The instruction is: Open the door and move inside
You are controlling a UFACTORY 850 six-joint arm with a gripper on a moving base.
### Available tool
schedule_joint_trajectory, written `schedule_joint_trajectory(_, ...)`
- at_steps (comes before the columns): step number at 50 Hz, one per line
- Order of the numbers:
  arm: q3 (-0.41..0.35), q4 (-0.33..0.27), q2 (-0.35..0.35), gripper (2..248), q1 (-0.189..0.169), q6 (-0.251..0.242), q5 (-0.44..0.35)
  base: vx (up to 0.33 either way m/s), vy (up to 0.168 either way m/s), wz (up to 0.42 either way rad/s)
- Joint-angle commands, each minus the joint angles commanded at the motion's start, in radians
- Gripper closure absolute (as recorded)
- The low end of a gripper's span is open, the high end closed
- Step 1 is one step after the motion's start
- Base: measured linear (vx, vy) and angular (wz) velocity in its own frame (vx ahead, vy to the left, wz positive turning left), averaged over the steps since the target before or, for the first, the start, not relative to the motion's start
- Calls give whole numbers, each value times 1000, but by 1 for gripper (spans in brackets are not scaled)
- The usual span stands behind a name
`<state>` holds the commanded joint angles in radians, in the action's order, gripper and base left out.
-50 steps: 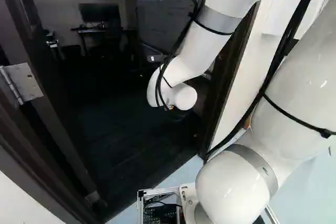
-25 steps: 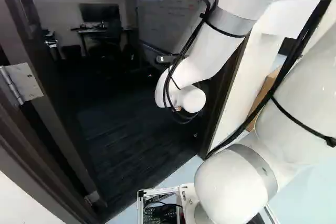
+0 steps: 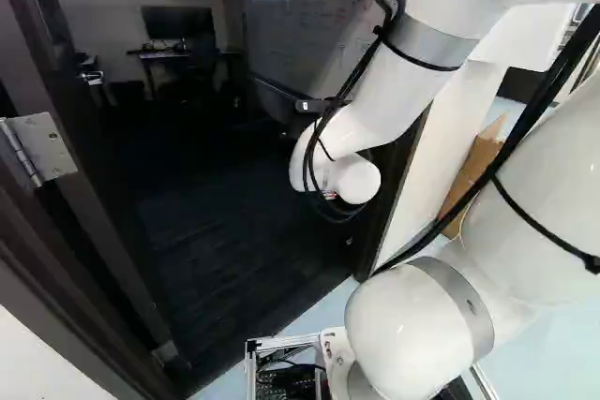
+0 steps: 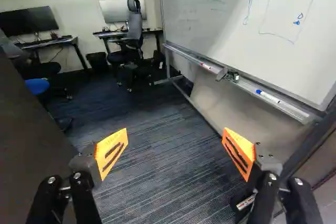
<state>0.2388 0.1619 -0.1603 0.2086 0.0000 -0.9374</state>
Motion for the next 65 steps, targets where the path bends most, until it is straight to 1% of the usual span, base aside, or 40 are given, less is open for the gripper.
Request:
schedule_joint_trajectory(21,-17,0,-19,3,-80,0,0,0,0,0)
schedule_joint_trajectory(41,-20,-5,-22,3,-158,0,0,0,0,0)
schedule_joint_trajectory(57,-21,-58,-22,3,-219,0,0,0,0,0)
schedule_joint_trajectory(65,-21,-95,-23,3,-238,0,0,0,0,0)
